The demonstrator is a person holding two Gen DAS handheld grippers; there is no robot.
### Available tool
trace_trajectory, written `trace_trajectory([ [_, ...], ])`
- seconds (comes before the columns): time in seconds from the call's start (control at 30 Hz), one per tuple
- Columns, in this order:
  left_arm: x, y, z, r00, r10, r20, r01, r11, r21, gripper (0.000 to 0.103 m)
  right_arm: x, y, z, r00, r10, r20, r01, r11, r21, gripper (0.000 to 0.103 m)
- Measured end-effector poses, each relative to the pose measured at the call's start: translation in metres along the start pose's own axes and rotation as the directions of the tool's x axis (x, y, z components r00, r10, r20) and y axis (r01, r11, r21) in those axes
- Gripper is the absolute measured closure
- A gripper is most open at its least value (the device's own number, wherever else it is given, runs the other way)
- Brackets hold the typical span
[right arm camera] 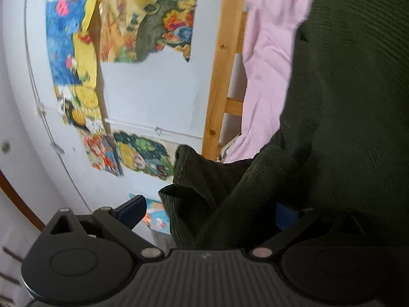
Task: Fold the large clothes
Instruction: 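Lift the shirt with both tools and fold it toward the left tool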
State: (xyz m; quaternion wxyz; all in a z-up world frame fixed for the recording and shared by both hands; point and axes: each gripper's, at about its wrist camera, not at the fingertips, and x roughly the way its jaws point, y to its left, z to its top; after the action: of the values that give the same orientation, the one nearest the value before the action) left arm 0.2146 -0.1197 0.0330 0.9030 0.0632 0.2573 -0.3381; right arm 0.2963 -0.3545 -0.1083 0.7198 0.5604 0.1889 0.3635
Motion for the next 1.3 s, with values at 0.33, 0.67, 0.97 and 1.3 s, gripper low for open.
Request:
trace_trajectory([
  [0.33, 0.007, -0.035, -0.029, 0.996, -0.034, -0.082, 0.047, 0.987, 0.155, 0.097, 0.007, 0.061, -0.016, 0.986, -0.162, -0.048, 0.129, 0.903, -0.409, 0.014],
  [0.67, 0.019, -0.065, -0.001, 0.992, -0.122, -0.034, 0.126, 0.97, 0.208, 0.097, -0.064, 0.101, -0.011, 0.979, -0.138, 0.148, 0.194, 0.853, -0.485, 0.077],
  [0.97, 0.09, -0.101, 0.019, 0.95, -0.301, -0.083, 0.312, 0.931, 0.192, 0.094, -0.116, 0.061, 0.018, 0.906, -0.32, 0.277, 0.411, 0.823, -0.391, 0.077],
  [1.3, 0.102, -0.069, 0.007, 0.899, -0.421, -0.118, 0.417, 0.907, -0.059, 0.042, -0.104, 0.051, 0.009, 0.872, -0.396, 0.288, 0.486, 0.768, -0.417, 0.077],
])
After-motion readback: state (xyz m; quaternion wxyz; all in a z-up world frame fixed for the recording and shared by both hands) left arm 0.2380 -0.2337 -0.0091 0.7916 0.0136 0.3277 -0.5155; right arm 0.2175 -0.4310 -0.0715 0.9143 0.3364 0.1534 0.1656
